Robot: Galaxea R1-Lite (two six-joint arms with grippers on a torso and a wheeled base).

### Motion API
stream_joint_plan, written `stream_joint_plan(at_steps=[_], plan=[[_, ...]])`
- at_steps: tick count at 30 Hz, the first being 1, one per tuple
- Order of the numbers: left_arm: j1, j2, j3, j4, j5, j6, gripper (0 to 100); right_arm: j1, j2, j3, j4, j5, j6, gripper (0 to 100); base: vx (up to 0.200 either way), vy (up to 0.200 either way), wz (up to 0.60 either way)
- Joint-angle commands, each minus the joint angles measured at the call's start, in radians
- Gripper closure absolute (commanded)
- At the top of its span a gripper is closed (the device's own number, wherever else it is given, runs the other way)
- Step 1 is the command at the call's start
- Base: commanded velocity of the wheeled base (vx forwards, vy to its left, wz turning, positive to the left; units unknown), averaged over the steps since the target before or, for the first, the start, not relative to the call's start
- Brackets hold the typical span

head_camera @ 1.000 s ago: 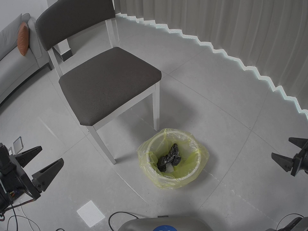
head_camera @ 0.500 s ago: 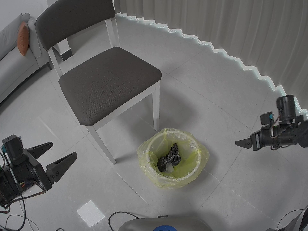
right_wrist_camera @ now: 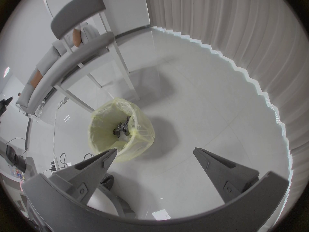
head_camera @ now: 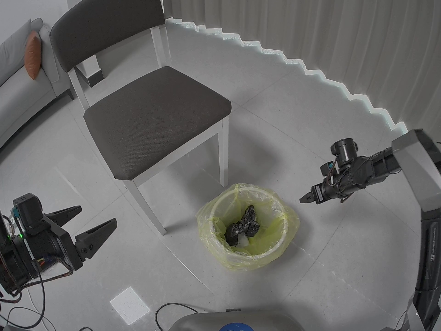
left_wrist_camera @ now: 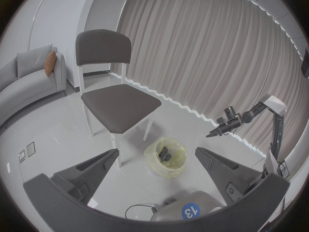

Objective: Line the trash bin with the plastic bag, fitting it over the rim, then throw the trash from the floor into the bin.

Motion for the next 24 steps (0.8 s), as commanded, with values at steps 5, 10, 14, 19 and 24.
stream_joint_plan(at_steps=[5,10,14,19,24], plan=[[0.032,0.1,-0.003,-0.021,-0.002,-0.003,0,0.007,0.372,-0.371,0.252,-0.02,-0.081,0,0.0,0.0,0.0],[0.032,0.115,-0.003,-0.064,-0.001,-0.009,0,0.006,0.383,-0.381,0.257,-0.02,-0.081,0,0.0,0.0,0.0],[0.033,0.115,-0.004,-0.073,0.001,-0.01,0,0.007,0.386,-0.383,0.254,-0.011,-0.081,0,0.0,0.0,0.0],[0.033,0.12,-0.003,-0.073,0.001,-0.012,0,0.012,0.38,-0.384,0.252,0.018,-0.076,0,0.0,0.0,0.0],[0.033,0.118,-0.003,-0.073,0.001,-0.013,0,0.012,0.36,-0.368,0.264,0.096,-0.067,0,0.0,0.0,0.0]])
